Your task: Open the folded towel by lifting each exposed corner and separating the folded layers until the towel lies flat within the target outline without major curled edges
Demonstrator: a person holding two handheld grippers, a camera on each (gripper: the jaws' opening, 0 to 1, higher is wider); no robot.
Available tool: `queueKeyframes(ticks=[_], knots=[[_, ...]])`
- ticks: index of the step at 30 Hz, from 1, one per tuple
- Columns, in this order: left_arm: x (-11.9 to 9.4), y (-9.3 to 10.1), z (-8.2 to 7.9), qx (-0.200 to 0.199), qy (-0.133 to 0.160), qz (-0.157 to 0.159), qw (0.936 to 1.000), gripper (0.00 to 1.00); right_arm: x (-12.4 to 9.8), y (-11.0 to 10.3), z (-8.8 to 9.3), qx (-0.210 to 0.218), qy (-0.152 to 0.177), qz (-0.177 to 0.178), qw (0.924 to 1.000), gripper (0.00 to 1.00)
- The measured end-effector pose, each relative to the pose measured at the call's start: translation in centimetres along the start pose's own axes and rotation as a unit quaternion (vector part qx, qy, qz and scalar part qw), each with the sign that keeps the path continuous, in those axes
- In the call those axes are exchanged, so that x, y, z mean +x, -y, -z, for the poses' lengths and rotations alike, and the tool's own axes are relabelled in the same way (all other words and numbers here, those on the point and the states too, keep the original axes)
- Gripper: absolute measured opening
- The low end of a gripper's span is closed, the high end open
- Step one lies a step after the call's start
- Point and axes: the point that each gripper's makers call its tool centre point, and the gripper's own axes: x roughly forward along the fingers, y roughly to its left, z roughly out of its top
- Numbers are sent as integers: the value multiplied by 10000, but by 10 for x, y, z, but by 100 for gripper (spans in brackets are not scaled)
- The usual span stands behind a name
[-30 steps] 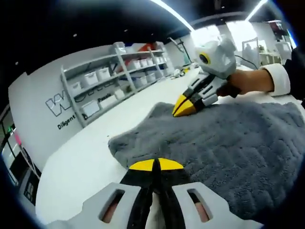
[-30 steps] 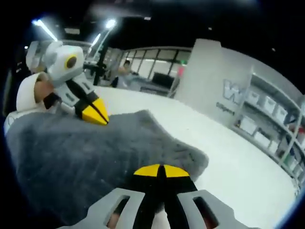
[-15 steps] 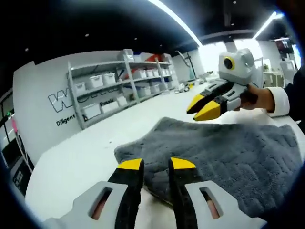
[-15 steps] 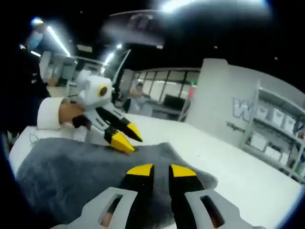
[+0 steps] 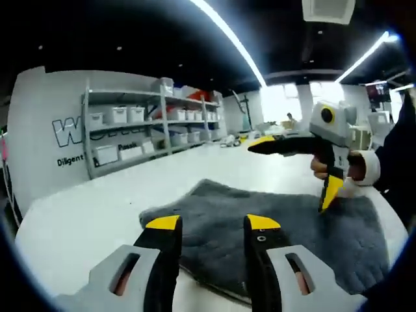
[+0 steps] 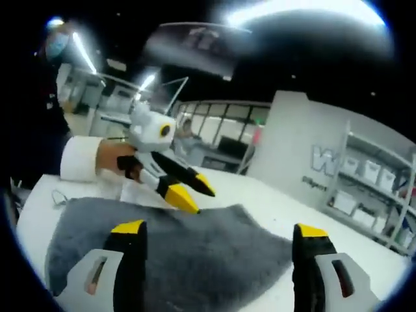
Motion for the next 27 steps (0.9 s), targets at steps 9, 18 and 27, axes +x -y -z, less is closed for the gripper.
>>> queueKeyframes(ticks=[9,18,27], knots=[[4,6,13,48,-291,171,9994,38,-6,-43,-15,-147,123,-492,9986,95],[2,12,10,-160,-258,254,9992,31,-16,-84,-26,-427,160,-830,9955,89],[4,29,22,-157,-573,591,9965,19,-23,-117,-25,-1395,-54,-764,9873,72]])
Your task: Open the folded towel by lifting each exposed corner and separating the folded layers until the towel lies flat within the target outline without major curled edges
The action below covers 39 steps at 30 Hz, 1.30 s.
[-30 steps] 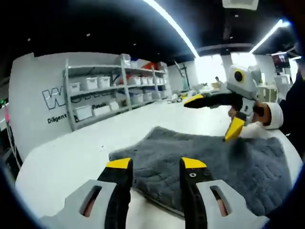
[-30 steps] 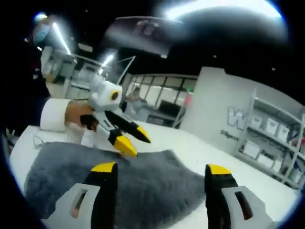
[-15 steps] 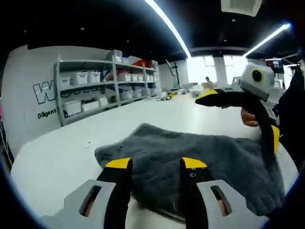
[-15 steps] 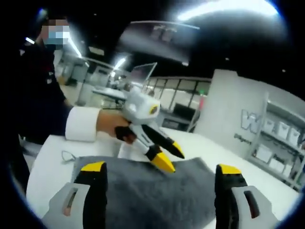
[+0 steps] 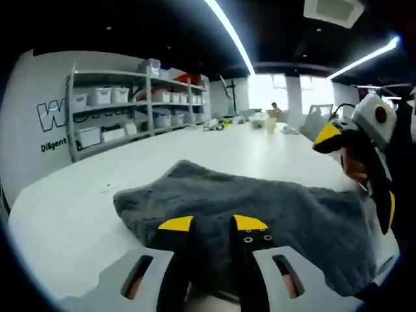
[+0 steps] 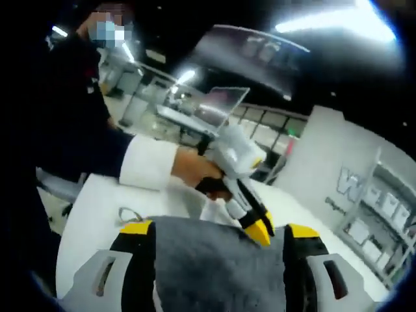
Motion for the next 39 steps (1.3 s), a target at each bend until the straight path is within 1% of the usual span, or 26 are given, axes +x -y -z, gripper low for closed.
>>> queueKeyframes(ticks=[1,2,4,6,8,9,10,11,12,13,14,15,20,23,25,28,31,33,34,36,37,39], knots=[[0,-3,0,-11,-7,21,10000,19,1,-7,0,-162,-52,-53,9998,70],[0,-7,1,-8,-35,52,10000,18,2,-14,-1,-221,-65,-119,9997,69],[0,-5,2,12,-78,71,9999,17,4,-21,-1,-318,-109,-186,9993,66],[0,-2,3,30,-115,98,9999,16,8,-30,-1,-663,-167,-251,9973,63],[1,1,5,9,-164,131,9998,15,10,-38,0,-987,-293,-317,9942,60],[2,5,6,-14,-189,207,9996,15,11,-41,-1,-1170,-276,-318,9922,57],[2,6,6,-7,-180,246,9995,15,11,-41,-3,-1273,-260,-290,9911,52],[3,10,4,13,-145,306,9994,15,11,-42,-4,-1357,-249,-237,9902,45],[3,12,4,3,-147,343,9993,15,11,-45,-4,-1342,-259,-290,9902,42],[3,13,3,9,-142,358,9993,15,12,-46,-3,-1359,-272,-315,9898,42],[4,15,3,23,-136,372,9992,15,12,-49,1,-1464,-396,-371,9877,42],[4,16,3,55,-144,392,9991,15,13,-49,2,-1633,-409,-340,9851,40],[5,17,7,150,-227,386,9989,17,15,-59,5,-1731,-431,-534,9825,24],[4,19,6,132,-175,444,9988,19,16,-60,12,-1808,-510,-615,9803,15],[4,21,5,72,-124,505,9986,20,15,-63,11,-1450,-387,-749,9858,13],[4,20,6,80,-156,484,9987,20,12,-64,11,-1627,-417,-769,9828,13],[5,19,8,80,-188,500,9985,21,12,-67,12,-1663,-444,-807,9818,13],[5,19,8,99,-196,500,9985,21,12,-67,16,-1855,-530,-791,9780,13],[5,19,8,101,-195,499,9985,21,13,-67,16,-1842,-522,-783,9784,12],[4,20,7,99,-177,501,9985,22,12,-68,18,-1758,-569,-845,9791,4],[4,20,7,92,-166,500,9986,22,12,-68,18,-1750,-574,-847,9792,3],[4,20,5,83,-132,512,9986,23,12,-64,17,-1737,-564,-755,9803,0]])
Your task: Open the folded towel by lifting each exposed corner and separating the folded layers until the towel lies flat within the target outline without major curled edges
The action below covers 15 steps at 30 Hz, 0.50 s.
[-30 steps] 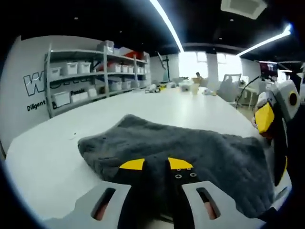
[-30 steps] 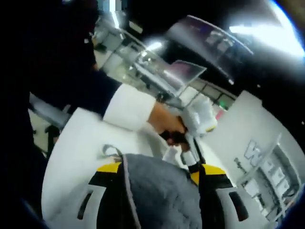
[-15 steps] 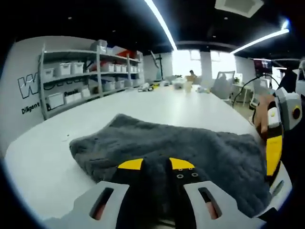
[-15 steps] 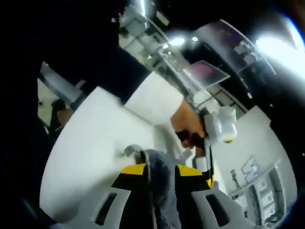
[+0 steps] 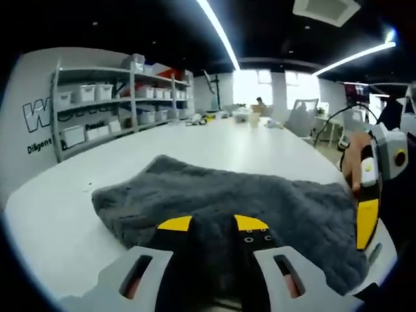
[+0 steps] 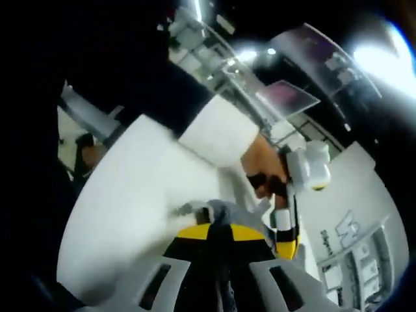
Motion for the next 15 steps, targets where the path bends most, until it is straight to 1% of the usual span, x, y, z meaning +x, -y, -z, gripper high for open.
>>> queueKeyframes(ticks=[1,3,4,6,7,8,9,11,13,15], knots=[[0,0,-1,3,11,10,10000,24,-2,4,-1,81,10,66,9999,0],[-2,2,-4,32,83,52,9999,26,-5,7,-7,400,217,45,9990,0],[-3,4,-5,30,125,95,9999,27,-8,12,-9,594,323,95,9977,0],[-5,6,-7,-12,241,218,9995,28,-11,18,-11,998,534,79,9935,0],[-6,5,-7,-34,258,217,9994,29,-12,20,-11,1216,591,34,9908,0],[-6,5,-7,-38,259,207,9994,29,-13,22,-11,1315,658,57,9891,0],[-5,5,-7,-36,263,194,9995,30,-14,25,-13,1499,812,62,9853,0],[-6,6,-8,-20,303,224,9993,32,-16,28,-13,1802,956,10,9790,0],[-6,8,-9,44,313,282,9991,34,-20,34,-13,2160,1166,-1,9694,0],[-6,11,-8,114,259,273,9992,37,-23,39,-13,2418,1297,4,9616,0]])
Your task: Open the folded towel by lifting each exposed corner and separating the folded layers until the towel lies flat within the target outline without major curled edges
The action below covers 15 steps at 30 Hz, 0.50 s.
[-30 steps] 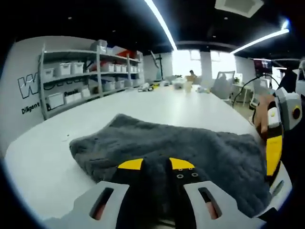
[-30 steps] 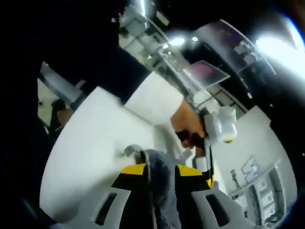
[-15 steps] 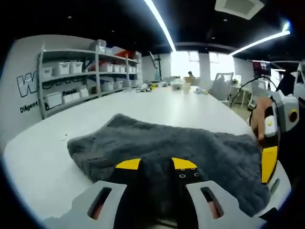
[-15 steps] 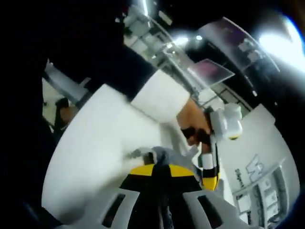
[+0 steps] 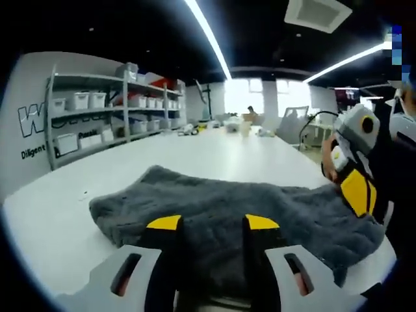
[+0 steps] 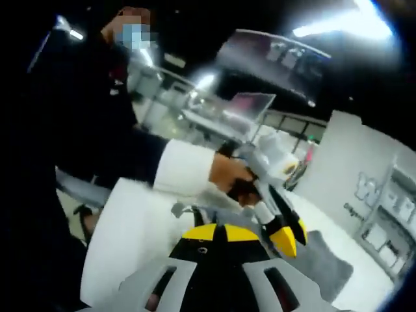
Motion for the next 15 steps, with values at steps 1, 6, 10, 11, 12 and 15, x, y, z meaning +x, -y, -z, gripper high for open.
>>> queueKeyframes(ticks=[1,6,10,11,12,15], knots=[[-2,-2,1,16,-50,-18,10000,39,-2,2,-1,122,74,-9,9999,0],[-23,-21,-12,-160,420,-280,9986,47,-13,13,-7,803,446,18,9958,0],[-33,-17,-19,-35,606,-143,9981,50,-19,20,-11,1178,701,12,9906,0],[-31,-12,-21,54,637,-139,9979,50,-21,23,-12,1283,761,-1,9888,0],[-32,-12,-21,69,644,-137,9978,51,-23,26,-14,1435,859,9,9859,0],[-36,-7,-25,162,707,-20,9974,53,-27,30,-16,1624,1009,-15,9816,0]])
